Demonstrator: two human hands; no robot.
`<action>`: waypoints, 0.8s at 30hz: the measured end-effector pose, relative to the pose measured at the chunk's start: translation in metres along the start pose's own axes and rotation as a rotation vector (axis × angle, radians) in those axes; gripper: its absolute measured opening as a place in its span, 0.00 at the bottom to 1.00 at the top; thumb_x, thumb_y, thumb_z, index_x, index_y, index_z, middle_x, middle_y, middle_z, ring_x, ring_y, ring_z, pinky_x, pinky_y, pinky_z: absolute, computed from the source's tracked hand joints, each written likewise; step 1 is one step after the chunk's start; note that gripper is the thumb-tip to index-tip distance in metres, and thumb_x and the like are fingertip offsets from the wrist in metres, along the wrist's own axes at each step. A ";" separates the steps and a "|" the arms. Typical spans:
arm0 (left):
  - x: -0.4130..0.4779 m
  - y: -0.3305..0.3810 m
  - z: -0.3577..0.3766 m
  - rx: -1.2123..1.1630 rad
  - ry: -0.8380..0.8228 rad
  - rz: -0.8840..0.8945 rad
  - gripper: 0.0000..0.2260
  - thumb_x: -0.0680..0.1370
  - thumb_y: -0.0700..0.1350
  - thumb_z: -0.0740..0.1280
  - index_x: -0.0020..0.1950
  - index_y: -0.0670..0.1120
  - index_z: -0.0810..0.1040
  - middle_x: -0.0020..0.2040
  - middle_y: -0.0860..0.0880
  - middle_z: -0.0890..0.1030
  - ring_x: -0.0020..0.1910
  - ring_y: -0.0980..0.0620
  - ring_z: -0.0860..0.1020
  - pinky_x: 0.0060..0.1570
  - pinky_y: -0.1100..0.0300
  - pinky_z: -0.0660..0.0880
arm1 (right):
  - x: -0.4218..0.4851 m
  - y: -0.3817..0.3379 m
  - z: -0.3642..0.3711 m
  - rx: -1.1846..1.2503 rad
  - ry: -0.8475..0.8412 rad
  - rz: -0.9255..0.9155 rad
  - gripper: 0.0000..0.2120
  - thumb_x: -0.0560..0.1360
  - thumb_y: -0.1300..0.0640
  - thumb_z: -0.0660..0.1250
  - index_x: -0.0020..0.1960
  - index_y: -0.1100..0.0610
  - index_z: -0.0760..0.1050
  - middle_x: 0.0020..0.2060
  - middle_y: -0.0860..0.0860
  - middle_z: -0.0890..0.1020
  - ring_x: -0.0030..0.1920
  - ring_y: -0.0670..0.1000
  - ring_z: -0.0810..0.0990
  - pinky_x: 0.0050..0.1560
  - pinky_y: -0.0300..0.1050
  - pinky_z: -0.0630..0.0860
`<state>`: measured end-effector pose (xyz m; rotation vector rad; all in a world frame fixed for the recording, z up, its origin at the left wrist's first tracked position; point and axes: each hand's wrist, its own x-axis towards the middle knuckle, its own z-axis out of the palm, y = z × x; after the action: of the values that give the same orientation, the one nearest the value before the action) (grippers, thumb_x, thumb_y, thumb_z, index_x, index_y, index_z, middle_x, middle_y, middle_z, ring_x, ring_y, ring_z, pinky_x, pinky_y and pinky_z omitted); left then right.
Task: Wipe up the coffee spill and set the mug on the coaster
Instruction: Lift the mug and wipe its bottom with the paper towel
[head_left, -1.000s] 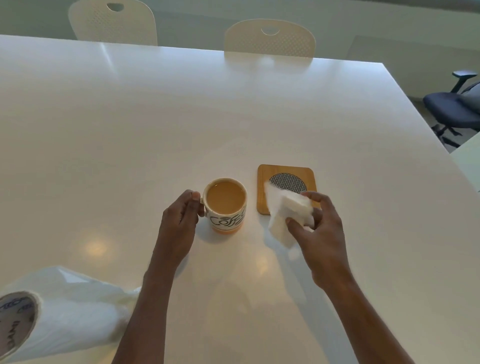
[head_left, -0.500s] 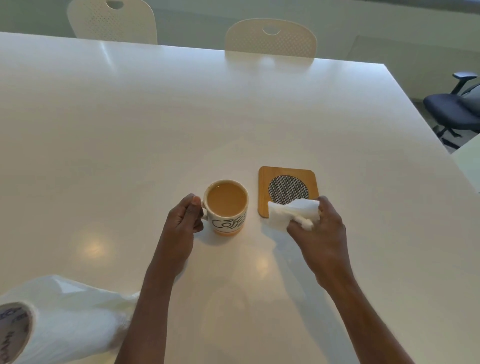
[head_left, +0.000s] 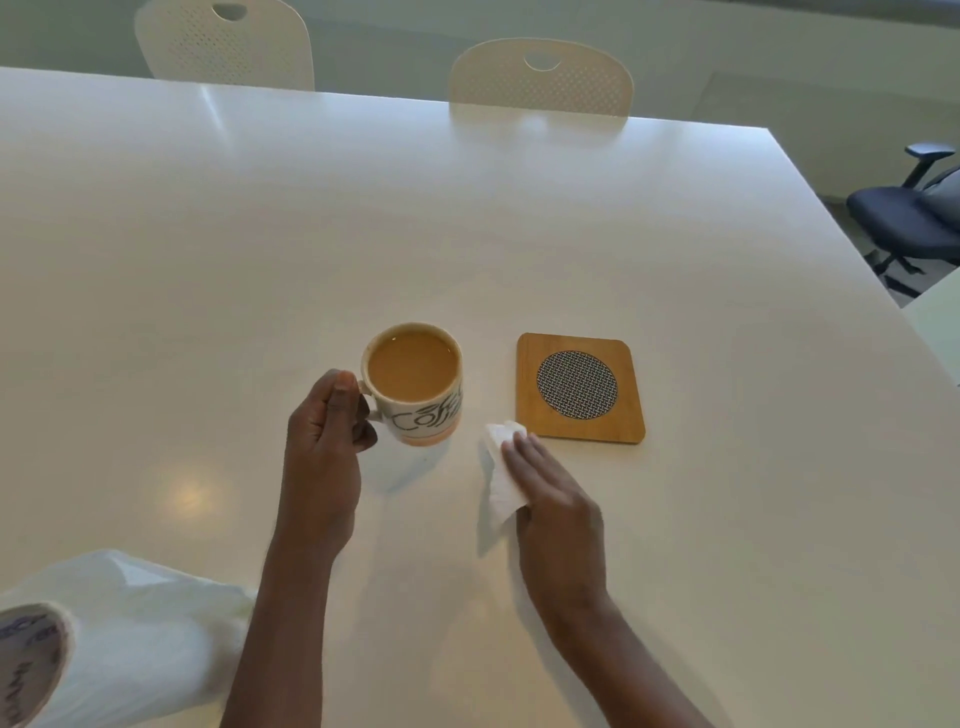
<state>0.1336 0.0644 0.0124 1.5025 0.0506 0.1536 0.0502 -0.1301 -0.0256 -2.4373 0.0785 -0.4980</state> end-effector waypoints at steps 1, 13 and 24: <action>0.002 0.005 -0.001 0.000 0.015 0.011 0.16 0.85 0.53 0.59 0.37 0.55 0.71 0.34 0.58 0.68 0.34 0.57 0.65 0.35 0.64 0.66 | -0.005 -0.002 0.003 -0.058 -0.076 -0.012 0.36 0.61 0.82 0.76 0.67 0.65 0.82 0.67 0.60 0.83 0.69 0.58 0.82 0.70 0.54 0.75; 0.008 0.040 -0.005 -0.041 0.116 0.048 0.18 0.86 0.52 0.58 0.36 0.57 0.73 0.33 0.58 0.68 0.35 0.57 0.66 0.37 0.62 0.66 | 0.013 -0.019 0.036 -0.282 -0.456 -0.023 0.32 0.86 0.65 0.50 0.85 0.64 0.38 0.86 0.62 0.40 0.87 0.57 0.37 0.81 0.47 0.28; 0.009 0.045 -0.006 0.005 0.147 0.048 0.17 0.86 0.54 0.57 0.37 0.58 0.72 0.33 0.59 0.68 0.35 0.58 0.67 0.36 0.65 0.68 | 0.083 -0.011 0.047 -0.003 -0.524 -0.166 0.34 0.78 0.73 0.55 0.84 0.60 0.61 0.85 0.56 0.60 0.86 0.50 0.53 0.83 0.39 0.41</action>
<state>0.1382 0.0747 0.0577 1.4965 0.1325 0.3024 0.1437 -0.1086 -0.0259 -2.5081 -0.3455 0.0827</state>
